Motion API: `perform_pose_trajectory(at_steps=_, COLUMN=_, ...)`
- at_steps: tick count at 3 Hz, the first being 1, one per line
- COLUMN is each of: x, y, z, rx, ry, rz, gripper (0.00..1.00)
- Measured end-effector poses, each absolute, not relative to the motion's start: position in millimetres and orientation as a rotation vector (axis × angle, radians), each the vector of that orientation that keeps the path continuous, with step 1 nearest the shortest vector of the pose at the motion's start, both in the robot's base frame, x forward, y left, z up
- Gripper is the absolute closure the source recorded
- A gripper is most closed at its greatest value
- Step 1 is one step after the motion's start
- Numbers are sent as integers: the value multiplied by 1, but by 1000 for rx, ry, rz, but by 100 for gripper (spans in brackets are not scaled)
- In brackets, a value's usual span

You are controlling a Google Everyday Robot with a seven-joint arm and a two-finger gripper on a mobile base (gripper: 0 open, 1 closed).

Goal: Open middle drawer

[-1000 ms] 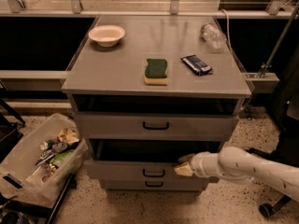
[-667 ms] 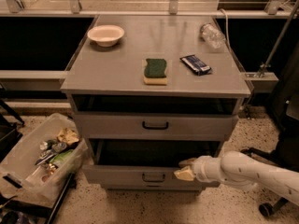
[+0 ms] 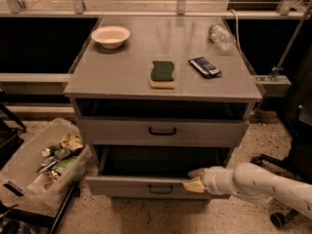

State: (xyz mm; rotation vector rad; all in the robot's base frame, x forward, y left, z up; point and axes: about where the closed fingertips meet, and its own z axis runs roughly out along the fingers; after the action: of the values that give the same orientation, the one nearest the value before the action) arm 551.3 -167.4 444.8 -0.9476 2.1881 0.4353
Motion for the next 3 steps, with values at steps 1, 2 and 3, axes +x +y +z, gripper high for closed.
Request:
perform_pose_trajectory(at_steps=1, x=550, y=-167, z=447, rx=-948, ry=2188, rz=435, gripper=100)
perform_pose_trajectory(at_steps=2, x=539, y=-171, z=446, rx=-936, ry=2192, rz=436, gripper=100)
perform_pose_trajectory(at_steps=3, x=538, y=-171, z=448, rx=-936, ry=2192, rz=436, gripper=100)
